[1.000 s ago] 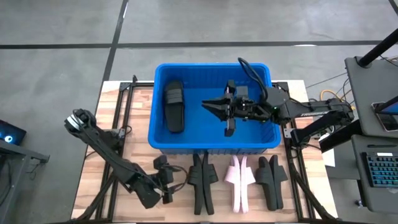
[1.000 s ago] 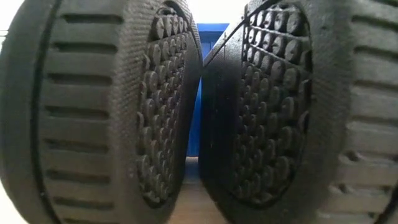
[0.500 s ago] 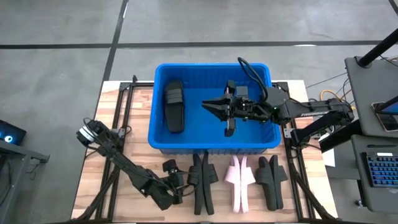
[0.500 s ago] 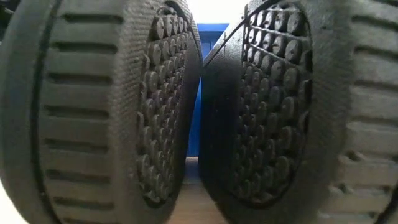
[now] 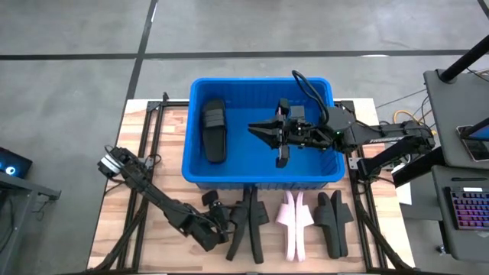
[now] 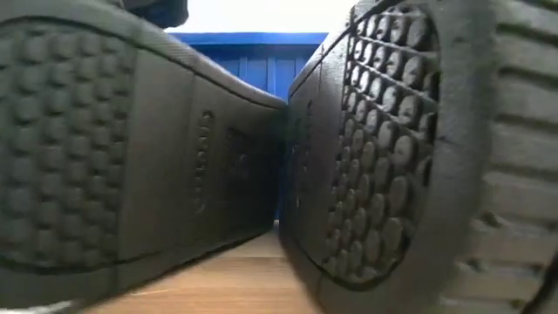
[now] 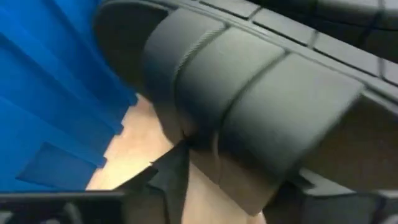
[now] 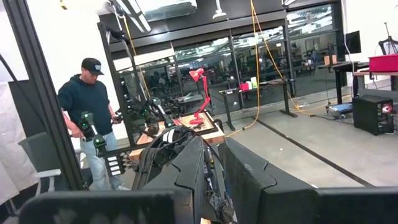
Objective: Pick and place slides into bin
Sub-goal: Put the black slide into the blue bin
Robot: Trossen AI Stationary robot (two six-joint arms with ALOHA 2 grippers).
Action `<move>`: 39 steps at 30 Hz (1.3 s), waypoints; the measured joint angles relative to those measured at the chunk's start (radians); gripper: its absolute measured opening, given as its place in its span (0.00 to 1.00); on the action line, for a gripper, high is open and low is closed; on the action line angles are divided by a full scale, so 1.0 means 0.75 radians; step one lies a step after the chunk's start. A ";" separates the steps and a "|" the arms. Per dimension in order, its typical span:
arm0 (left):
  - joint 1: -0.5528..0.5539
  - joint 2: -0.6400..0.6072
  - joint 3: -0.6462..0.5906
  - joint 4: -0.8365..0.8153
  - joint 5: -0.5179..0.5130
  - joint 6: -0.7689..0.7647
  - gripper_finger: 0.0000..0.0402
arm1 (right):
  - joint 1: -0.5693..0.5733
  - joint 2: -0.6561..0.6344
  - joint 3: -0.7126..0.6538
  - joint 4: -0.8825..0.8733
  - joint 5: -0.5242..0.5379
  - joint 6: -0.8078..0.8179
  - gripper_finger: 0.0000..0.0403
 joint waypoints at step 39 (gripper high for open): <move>-0.007 -0.921 0.165 -0.370 0.215 0.316 0.00 | 0.000 -0.016 0.000 0.000 -0.005 0.001 0.13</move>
